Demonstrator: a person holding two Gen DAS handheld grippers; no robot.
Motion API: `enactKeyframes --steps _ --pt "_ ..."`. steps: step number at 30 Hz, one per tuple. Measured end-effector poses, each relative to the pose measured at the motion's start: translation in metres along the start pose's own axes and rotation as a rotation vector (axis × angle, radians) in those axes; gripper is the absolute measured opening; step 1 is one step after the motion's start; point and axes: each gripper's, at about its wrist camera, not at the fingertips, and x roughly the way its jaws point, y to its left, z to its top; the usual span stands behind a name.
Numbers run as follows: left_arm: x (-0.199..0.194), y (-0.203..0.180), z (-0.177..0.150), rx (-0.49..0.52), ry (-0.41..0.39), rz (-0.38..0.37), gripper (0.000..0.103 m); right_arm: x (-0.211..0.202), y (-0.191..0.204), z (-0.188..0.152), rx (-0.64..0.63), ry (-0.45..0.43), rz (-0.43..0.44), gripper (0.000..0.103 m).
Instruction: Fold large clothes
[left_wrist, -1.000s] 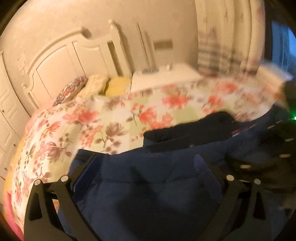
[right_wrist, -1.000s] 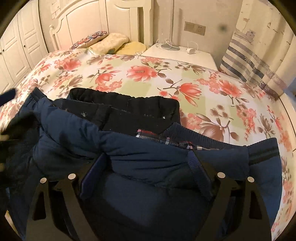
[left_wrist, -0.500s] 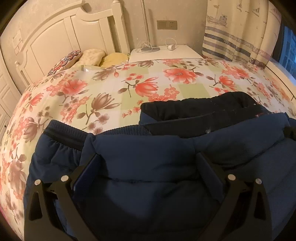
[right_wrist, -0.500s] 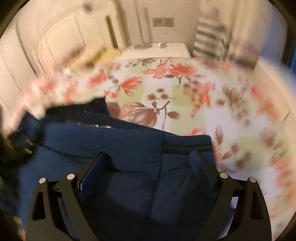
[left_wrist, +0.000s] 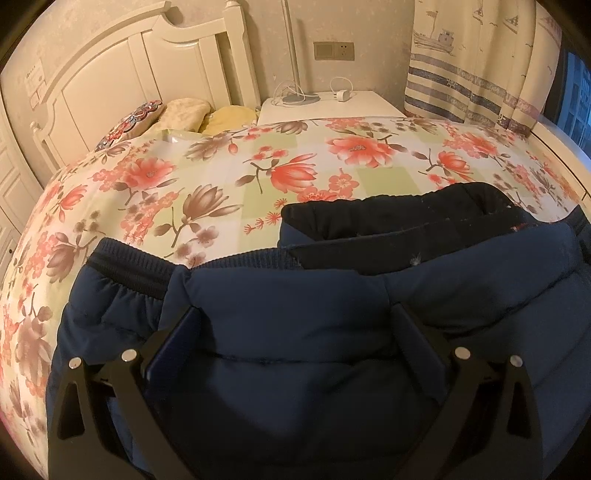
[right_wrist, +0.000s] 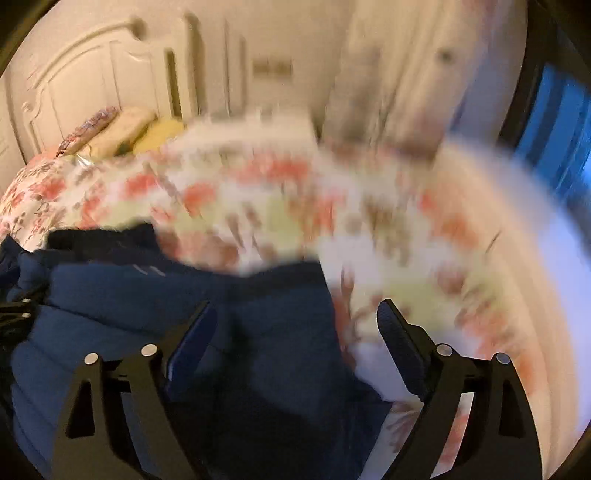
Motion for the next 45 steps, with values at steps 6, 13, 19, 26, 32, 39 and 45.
enactKeyframes --steps 6,13,19,26,32,39,45 --pt "0.001 0.002 0.001 0.000 0.006 -0.004 0.101 0.018 0.079 -0.008 -0.245 0.088 0.174 0.090" --pt "-0.015 0.026 0.011 -0.006 0.037 -0.090 0.101 0.042 0.067 -0.013 -0.142 0.140 0.262 0.091" --pt "0.014 0.111 0.009 -0.278 0.101 -0.218 0.100 0.045 0.070 -0.013 -0.133 0.141 0.273 0.092" --pt "0.022 0.092 0.012 -0.211 0.105 -0.120 0.101 0.038 0.064 -0.018 -0.130 0.133 0.274 0.092" --pt "-0.006 0.115 0.000 -0.311 0.055 -0.160 0.100 0.037 0.061 -0.018 -0.115 0.126 0.289 0.092" --pt "-0.053 0.097 -0.055 -0.162 -0.017 -0.046 0.101 0.038 0.058 -0.018 -0.103 0.127 0.305 0.092" --pt "-0.043 0.089 -0.057 -0.132 0.000 0.027 0.101 0.039 0.059 -0.017 -0.108 0.129 0.296 0.092"
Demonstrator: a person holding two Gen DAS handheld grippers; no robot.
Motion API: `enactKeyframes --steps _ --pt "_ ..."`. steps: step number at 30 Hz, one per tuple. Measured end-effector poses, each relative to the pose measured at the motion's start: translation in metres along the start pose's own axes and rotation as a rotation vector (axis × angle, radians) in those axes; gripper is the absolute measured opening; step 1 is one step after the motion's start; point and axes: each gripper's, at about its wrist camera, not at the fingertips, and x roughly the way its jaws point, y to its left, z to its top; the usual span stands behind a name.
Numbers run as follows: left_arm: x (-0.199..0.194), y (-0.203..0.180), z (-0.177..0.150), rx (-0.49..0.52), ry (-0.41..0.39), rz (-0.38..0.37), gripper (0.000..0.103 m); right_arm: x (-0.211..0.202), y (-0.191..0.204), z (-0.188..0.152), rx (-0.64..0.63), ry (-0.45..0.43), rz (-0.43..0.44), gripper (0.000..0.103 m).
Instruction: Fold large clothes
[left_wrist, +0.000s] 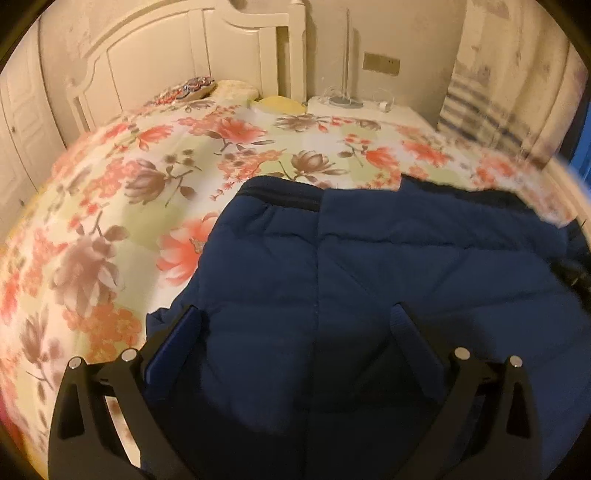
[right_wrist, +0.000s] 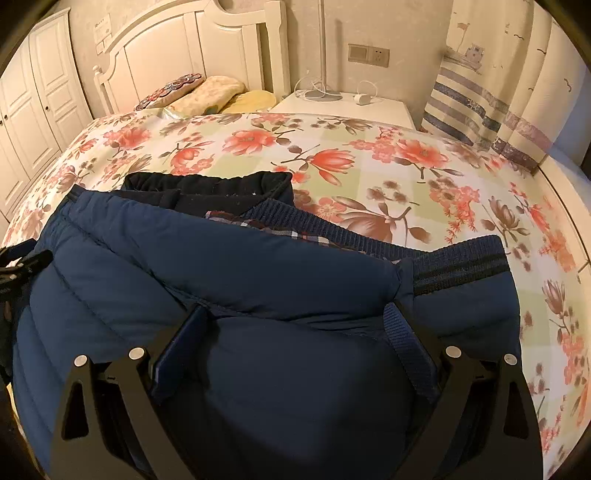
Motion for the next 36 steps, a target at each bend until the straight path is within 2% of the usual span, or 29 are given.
enactKeyframes --steps 2,4,5,7,9,11,13,14,18,22,27,30,31,36 --pt "0.000 0.000 -0.002 0.006 0.000 0.010 0.101 -0.002 0.002 0.000 -0.005 0.010 -0.012 0.092" --pt "-0.002 0.001 -0.004 -0.006 -0.001 -0.003 0.101 -0.016 0.015 0.001 -0.046 0.002 -0.088 0.091" --pt "-0.002 0.002 -0.005 -0.010 -0.001 -0.008 0.101 -0.028 0.024 0.000 -0.067 -0.033 -0.085 0.091" --pt "-0.002 0.001 -0.004 -0.007 -0.001 -0.003 0.101 -0.055 0.049 -0.004 -0.123 -0.099 -0.019 0.091" --pt "-0.002 0.002 -0.006 -0.002 -0.003 0.004 0.101 -0.071 0.076 -0.012 -0.207 -0.130 -0.006 0.092" --pt "-0.001 0.003 -0.006 -0.004 -0.004 0.001 0.101 -0.071 0.101 -0.024 -0.281 -0.129 0.000 0.092" --pt "-0.002 0.004 -0.006 -0.010 -0.007 -0.006 0.101 -0.046 0.121 -0.042 -0.343 -0.055 -0.002 0.092" --pt "-0.002 0.005 -0.006 -0.012 -0.009 -0.007 0.101 -0.042 0.123 -0.047 -0.345 -0.074 -0.006 0.092" --pt "-0.002 0.006 -0.006 -0.013 -0.008 -0.008 0.101 -0.040 0.108 -0.041 -0.286 -0.034 0.048 0.092" --pt "-0.003 0.007 -0.006 -0.021 -0.008 -0.021 0.101 -0.066 0.092 -0.047 -0.276 -0.084 -0.043 0.092" --pt "-0.003 0.008 -0.007 -0.023 -0.009 -0.024 0.101 -0.085 0.014 -0.070 -0.062 -0.111 -0.084 0.092" --pt "-0.003 0.007 -0.006 -0.020 -0.010 -0.020 0.101 -0.075 -0.027 -0.087 0.089 -0.105 0.031 0.093" --pt "-0.003 0.007 -0.006 -0.020 -0.008 -0.020 0.101 -0.073 -0.029 -0.087 0.100 -0.105 0.046 0.093" --pt "-0.002 0.008 -0.006 -0.021 -0.007 -0.021 0.101 -0.077 -0.016 -0.087 0.059 -0.098 -0.024 0.093"
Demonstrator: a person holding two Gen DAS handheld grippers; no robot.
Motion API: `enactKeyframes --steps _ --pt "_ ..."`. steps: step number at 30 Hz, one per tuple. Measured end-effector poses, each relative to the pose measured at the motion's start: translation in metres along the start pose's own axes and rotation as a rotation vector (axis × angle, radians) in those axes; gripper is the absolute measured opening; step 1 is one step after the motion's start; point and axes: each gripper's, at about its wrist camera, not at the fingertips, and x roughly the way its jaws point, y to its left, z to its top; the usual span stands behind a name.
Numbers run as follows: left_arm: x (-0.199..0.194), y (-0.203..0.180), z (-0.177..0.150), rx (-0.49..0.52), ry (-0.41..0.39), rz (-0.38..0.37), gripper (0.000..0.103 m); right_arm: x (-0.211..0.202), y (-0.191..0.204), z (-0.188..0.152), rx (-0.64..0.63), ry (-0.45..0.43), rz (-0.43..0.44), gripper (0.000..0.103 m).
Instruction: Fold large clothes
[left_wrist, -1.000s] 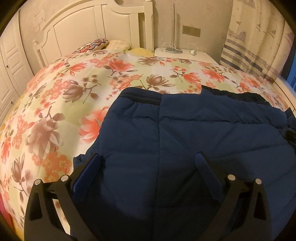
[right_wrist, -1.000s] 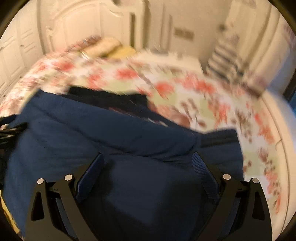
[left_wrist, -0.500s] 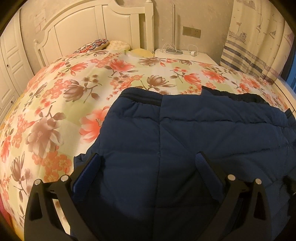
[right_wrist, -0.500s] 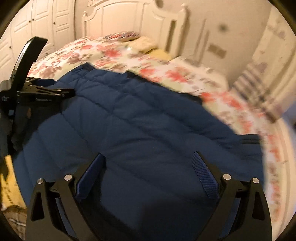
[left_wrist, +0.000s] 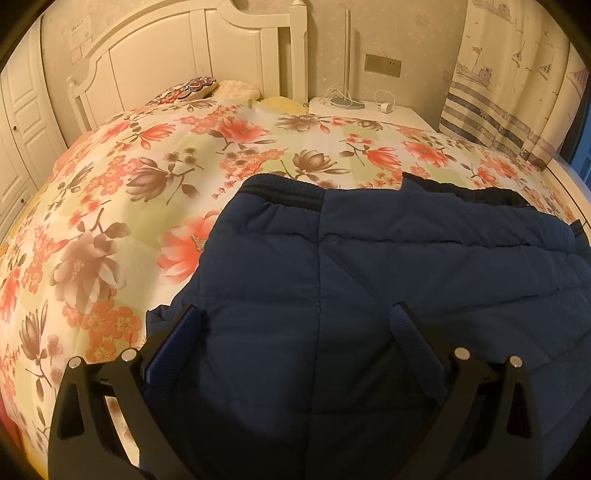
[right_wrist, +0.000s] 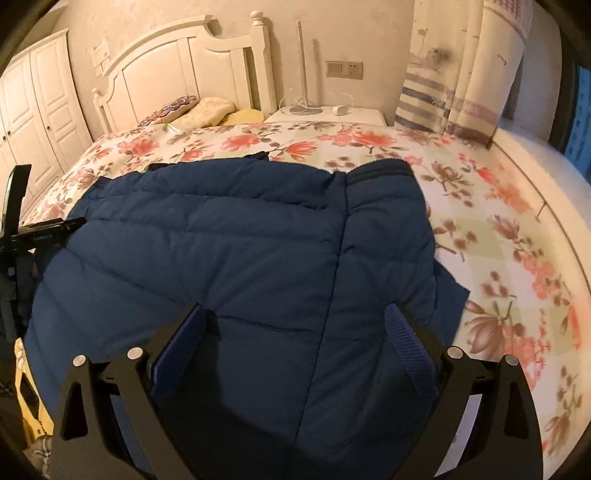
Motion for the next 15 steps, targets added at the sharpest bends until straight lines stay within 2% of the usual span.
enactKeyframes --steps 3,6,8,9,11,14,15 --pt "0.000 0.000 0.000 -0.002 0.002 0.001 0.101 -0.016 0.007 -0.004 -0.003 -0.029 -0.032 0.093" --pt "-0.024 -0.002 -0.009 -0.028 -0.045 0.043 0.100 -0.037 0.019 -0.009 -0.029 -0.078 0.019 0.093" --pt "-0.049 -0.012 -0.022 -0.018 -0.084 -0.033 0.100 -0.050 0.038 -0.016 -0.098 -0.092 0.050 0.094" --pt "-0.066 -0.023 -0.030 0.010 -0.115 -0.066 0.101 -0.054 0.049 -0.021 -0.139 -0.093 0.060 0.094" --pt "-0.089 -0.043 -0.047 0.080 -0.153 -0.084 0.101 -0.060 0.070 -0.029 -0.205 -0.096 0.073 0.094" --pt "-0.098 -0.074 -0.079 0.179 -0.124 -0.112 0.101 -0.057 0.104 -0.047 -0.323 -0.073 0.100 0.094" --pt "-0.091 -0.081 -0.091 0.208 -0.099 -0.092 0.101 -0.051 0.116 -0.055 -0.379 -0.059 0.087 0.094"
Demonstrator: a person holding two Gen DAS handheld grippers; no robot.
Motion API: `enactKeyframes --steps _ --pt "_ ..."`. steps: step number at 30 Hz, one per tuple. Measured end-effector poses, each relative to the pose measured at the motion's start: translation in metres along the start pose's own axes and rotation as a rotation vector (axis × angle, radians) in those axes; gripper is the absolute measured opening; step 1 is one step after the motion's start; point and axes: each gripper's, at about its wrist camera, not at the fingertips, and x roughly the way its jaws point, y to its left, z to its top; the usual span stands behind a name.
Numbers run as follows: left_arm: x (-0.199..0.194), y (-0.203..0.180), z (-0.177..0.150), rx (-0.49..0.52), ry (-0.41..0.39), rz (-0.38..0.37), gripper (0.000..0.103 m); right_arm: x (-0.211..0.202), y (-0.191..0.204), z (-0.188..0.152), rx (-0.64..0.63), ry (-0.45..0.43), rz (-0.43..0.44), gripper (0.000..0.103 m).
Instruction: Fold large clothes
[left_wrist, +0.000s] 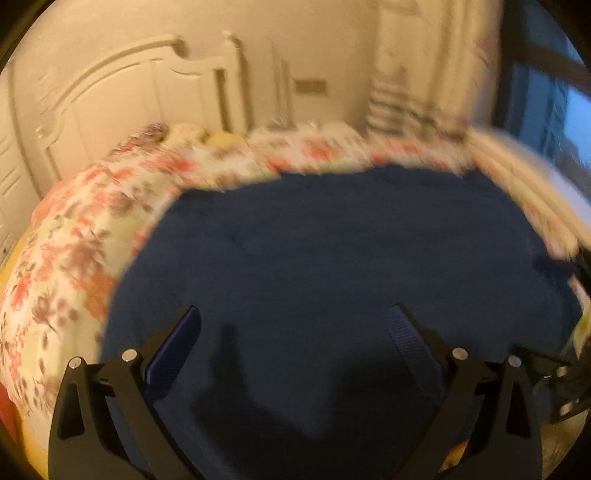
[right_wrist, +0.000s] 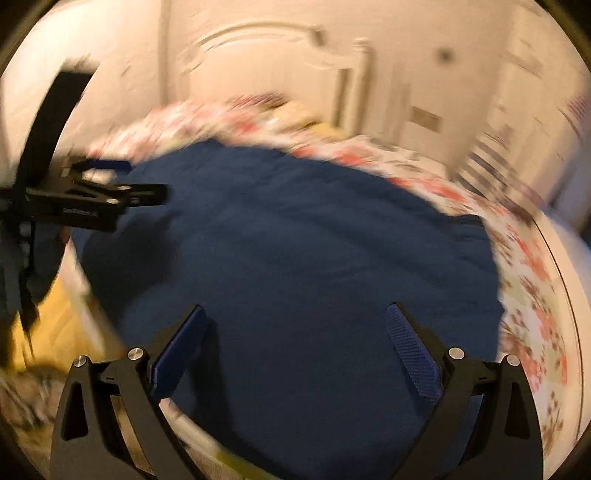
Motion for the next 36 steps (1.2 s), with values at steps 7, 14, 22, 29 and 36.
enactKeyframes --steps 7,14,22,29,36 --pt "0.003 0.013 -0.031 0.005 -0.036 -0.004 0.101 -0.007 -0.021 -0.028 0.051 -0.003 -0.026 0.095" --pt "0.000 0.030 -0.042 -0.013 -0.054 0.012 0.101 -0.052 -0.092 -0.104 0.364 -0.013 -0.110 0.095" --pt "0.002 0.029 -0.042 -0.011 -0.053 0.032 0.101 -0.077 -0.096 -0.166 0.649 -0.079 0.149 0.093" --pt "0.004 0.031 -0.042 -0.009 -0.050 0.028 0.101 -0.063 -0.088 -0.146 0.664 -0.104 0.214 0.088" --pt "0.008 0.032 -0.041 0.024 -0.029 0.006 0.101 -0.010 -0.104 -0.096 0.899 -0.111 0.247 0.099"
